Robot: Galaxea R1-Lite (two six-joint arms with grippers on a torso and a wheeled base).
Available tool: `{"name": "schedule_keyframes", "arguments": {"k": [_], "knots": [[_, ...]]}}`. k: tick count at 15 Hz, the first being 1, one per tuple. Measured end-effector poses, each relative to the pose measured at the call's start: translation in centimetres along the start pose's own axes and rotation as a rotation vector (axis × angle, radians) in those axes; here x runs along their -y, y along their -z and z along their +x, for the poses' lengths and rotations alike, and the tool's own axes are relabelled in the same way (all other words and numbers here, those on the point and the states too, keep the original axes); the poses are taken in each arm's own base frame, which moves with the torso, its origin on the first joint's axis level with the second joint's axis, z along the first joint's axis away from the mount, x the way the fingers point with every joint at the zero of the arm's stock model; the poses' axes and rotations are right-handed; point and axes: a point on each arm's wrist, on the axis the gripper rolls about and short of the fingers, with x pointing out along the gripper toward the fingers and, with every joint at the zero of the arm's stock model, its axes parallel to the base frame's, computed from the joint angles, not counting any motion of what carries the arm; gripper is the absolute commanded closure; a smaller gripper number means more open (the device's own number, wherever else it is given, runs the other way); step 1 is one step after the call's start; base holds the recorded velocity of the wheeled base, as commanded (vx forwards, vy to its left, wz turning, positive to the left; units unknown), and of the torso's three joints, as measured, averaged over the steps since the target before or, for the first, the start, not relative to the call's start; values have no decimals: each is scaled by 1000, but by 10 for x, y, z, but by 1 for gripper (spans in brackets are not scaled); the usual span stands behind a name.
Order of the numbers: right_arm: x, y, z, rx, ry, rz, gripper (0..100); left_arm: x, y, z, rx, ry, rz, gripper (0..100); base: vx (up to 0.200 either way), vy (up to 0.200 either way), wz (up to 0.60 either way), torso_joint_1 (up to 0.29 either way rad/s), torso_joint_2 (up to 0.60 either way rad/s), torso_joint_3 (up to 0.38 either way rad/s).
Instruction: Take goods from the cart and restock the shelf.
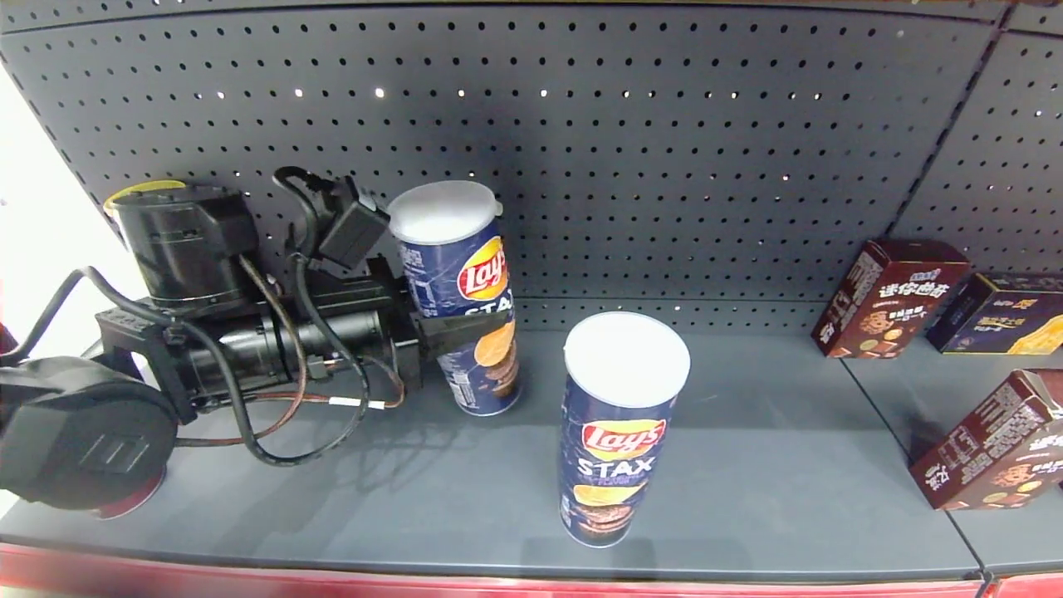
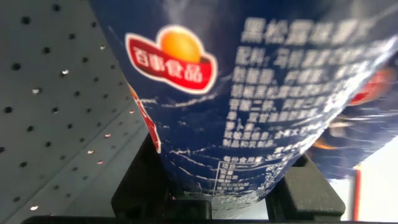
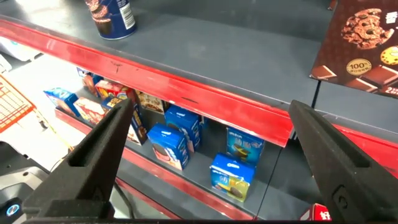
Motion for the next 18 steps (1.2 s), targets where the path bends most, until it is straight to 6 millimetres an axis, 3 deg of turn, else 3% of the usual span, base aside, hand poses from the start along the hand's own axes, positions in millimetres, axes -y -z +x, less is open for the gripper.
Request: {"name": "schedule_keyframes", "arguments": {"k": [4,9,18], "knots": [[0,0,0,0,0,0,0,-14,10,27,-32,-26,27,100,0,0,0,0,0,0],[0,0,0,-1,0,0,0,-17,10,56,-18,8,32,100,0,0,0,0,0,0],[0,0,0,-1,0,0,0,-18,15,74,-14,33,19,100,0,0,0,0,0,0]]}}
